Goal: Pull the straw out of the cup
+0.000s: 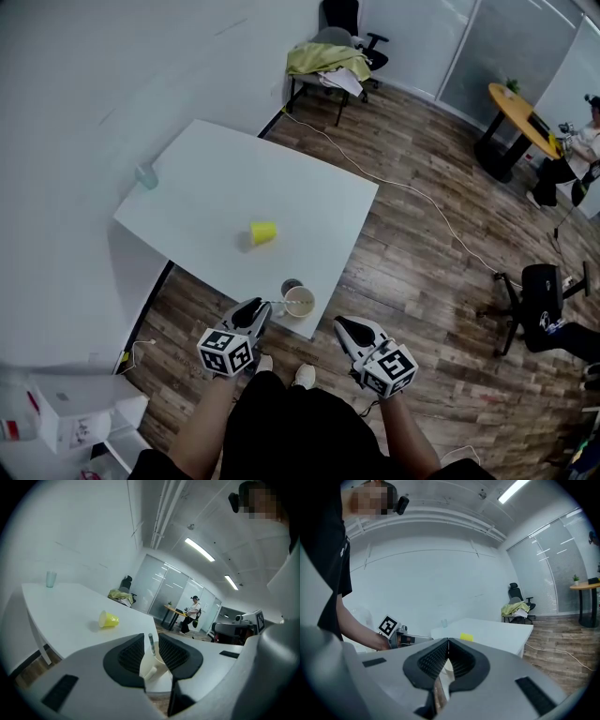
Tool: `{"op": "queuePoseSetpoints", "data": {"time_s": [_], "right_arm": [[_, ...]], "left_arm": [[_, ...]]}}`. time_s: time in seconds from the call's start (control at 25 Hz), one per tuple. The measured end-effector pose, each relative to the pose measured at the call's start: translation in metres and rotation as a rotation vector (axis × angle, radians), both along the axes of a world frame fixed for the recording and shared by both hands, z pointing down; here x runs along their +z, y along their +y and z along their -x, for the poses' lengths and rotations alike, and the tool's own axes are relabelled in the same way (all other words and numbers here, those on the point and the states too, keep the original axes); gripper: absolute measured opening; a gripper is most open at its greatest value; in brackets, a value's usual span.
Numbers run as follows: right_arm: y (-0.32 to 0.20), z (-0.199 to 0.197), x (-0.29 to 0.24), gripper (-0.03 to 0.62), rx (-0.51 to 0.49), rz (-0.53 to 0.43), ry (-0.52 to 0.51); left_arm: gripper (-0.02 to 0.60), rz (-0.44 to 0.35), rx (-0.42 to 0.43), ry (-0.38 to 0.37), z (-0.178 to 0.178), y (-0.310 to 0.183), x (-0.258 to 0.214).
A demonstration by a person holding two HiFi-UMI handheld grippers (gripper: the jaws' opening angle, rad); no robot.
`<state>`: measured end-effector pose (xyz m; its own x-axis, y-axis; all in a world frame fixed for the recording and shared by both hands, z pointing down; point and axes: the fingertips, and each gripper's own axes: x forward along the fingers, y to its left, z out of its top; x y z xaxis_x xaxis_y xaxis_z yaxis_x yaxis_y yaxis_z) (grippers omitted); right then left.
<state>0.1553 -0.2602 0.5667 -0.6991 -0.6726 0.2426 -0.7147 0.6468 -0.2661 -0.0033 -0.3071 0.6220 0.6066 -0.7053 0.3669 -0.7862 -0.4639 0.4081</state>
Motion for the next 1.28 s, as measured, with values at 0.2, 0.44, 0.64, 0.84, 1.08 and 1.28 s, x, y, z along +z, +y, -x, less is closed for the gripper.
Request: {"op": "queuePoseSetpoints", "data": {"time_s": [0.2,0.44,0.64,0.84,1.08,1.28], "right_arm": [[0.001,0.002,0.001,0.021,0.019,-0.001,0.001],[0.004,0.003,0.000,0.021,0.056,0.012,0.011],[0.004,0.006,-0.003,0.021,0.085,0.011,0.016],[0.000,0.009,-0.003,0.021,0.106,0.006,0.017],[-0.004,0.013,-0.008,0.021,0.127,-0.003,0.017],[-0.006,0.017,-0.011,0.021,0.144,-0.018,0.019]], "left_arm": [[0.076,0.006,0.031,0.019,-0.002,-0.001,-0.001],[0.038,0.021,0.066,0.035,-0.004,-0.004,0.000],[0.038,0.026,0.090,0.048,-0.001,-0.002,-0.001],[0.037,0.010,0.116,0.056,-0.001,-0.008,-0.008],[0.037,-0.012,0.149,0.057,-0.001,-0.011,-0.020],[0.037,-0.038,0.175,0.049,0.004,-0.011,-0.033]]}}
